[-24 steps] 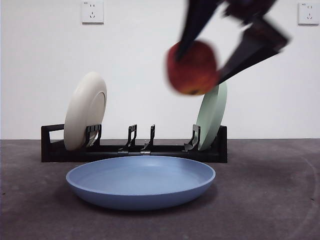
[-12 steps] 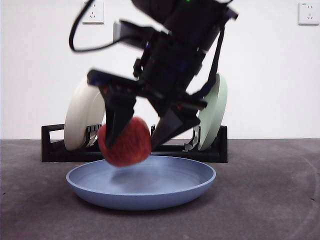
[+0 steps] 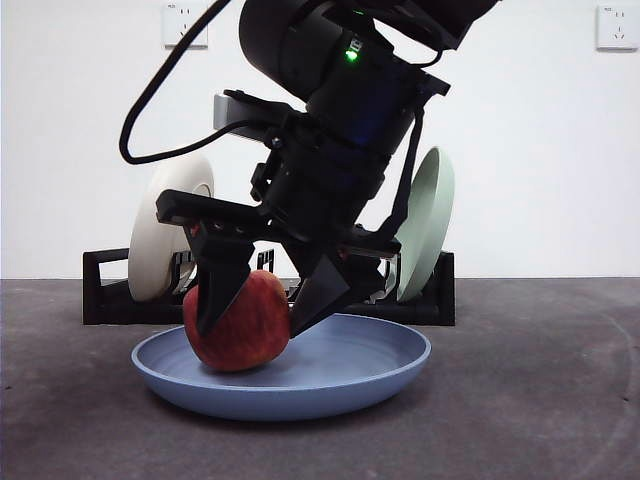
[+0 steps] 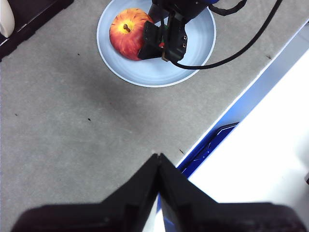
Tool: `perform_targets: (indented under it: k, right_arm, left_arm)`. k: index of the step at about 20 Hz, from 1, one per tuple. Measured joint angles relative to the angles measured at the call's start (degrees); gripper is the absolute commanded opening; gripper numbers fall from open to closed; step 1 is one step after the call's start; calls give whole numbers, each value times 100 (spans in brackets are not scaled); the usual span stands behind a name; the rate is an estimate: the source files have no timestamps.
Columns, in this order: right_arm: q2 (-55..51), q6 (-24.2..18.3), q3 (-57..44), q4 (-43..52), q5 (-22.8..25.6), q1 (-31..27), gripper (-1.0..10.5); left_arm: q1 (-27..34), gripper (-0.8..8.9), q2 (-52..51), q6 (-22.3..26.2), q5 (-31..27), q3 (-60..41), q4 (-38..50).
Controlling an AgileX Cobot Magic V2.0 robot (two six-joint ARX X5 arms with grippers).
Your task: Take the blue plate from the plate rack,put the plate on the table,take the apple from the table,put the apple in the plate
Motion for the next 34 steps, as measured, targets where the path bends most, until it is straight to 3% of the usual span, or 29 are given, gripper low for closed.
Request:
perform_targets:
  k: [6,12,18,19,23,24,31,34]
  right_arm:
    - [0,17,35,-157,-15,0,537]
    - [-118,24,28,-664,-11,9,545]
    - [-1626,50,20,-1268,308,164,530]
    - [-1928,61,20,-1473,417,181,509]
    - [-3331,168,20,-2476,850,186,47]
    - [-3630,168,20,-2721,1014,186,-16]
    - [-5445,284,20,-4839,2199,186,-11]
    - [-5744,479,20,-5606,2509,186,2]
  left_arm:
    - [0,-5,0,0,0,0,0]
    - [0,-5,0,0,0,0,0]
    - [0,-5,0,0,0,0,2]
    - [0,-5,0,0,0,0,0]
    - [0,-5,0,74,-9,0,0]
    - [0,-5,0,131,-83,0,0]
    - [0,-5,0,367,-1285,0,168]
    - [0,-6,-2,407,-1344,0,577]
